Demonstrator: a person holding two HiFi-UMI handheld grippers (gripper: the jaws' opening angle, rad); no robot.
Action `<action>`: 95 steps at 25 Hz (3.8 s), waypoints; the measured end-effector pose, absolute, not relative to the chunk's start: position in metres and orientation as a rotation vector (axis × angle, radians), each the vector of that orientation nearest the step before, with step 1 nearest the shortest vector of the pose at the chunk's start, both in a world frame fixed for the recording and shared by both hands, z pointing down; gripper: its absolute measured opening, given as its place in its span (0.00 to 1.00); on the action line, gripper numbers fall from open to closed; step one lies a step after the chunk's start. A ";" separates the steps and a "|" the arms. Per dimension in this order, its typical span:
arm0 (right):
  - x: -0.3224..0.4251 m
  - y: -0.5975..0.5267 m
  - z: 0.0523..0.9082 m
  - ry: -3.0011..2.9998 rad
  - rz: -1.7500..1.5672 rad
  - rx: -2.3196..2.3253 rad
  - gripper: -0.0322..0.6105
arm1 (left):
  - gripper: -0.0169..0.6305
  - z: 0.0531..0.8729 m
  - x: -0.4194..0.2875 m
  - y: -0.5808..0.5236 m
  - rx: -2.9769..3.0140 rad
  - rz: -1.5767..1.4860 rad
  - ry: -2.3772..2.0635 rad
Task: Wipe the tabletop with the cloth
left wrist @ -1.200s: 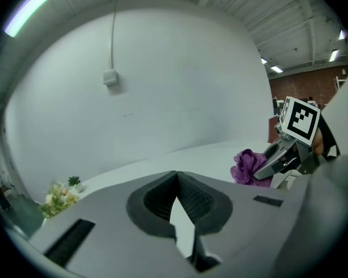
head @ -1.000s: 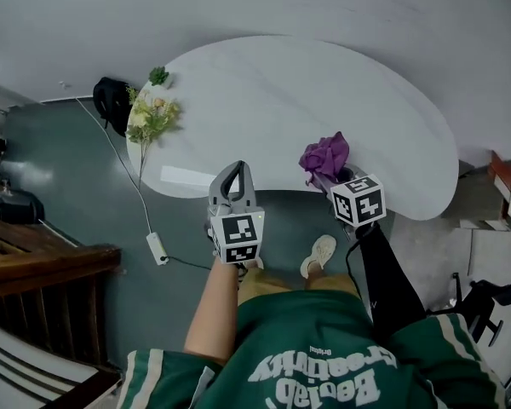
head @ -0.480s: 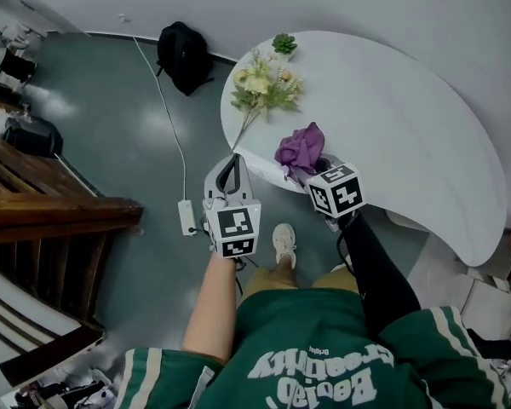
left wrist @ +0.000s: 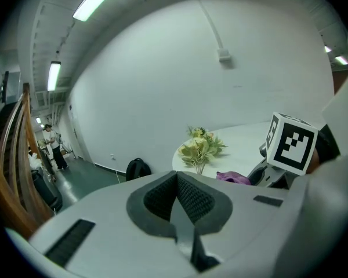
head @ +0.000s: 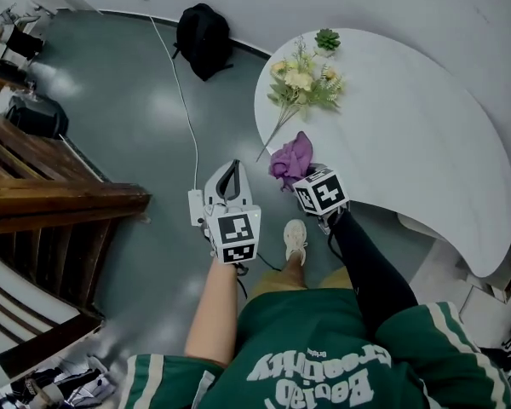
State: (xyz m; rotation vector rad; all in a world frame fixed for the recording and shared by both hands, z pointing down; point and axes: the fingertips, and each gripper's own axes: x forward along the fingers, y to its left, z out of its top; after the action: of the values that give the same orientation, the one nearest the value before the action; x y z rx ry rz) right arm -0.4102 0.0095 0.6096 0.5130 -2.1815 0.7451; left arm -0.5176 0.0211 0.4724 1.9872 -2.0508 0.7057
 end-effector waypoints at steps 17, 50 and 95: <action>-0.208 -0.005 0.608 -2.078 0.766 0.820 0.23 | 0.03 0.464 -0.331 -0.033 2.318 0.708 -1.791; 0.368 0.120 0.609 -1.715 1.005 1.463 0.24 | 0.03 0.462 0.235 -0.008 2.855 0.678 -1.089; 0.333 -0.001 0.310 -1.929 0.191 2.133 0.21 | 0.03 0.284 0.148 -0.111 3.038 0.370 -1.236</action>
State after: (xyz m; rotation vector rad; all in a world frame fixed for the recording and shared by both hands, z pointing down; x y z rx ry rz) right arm 0.3332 -0.0014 0.3098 2.1326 -1.9288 0.1912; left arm 0.1477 -0.1115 0.2843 3.0376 -1.2359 0.3697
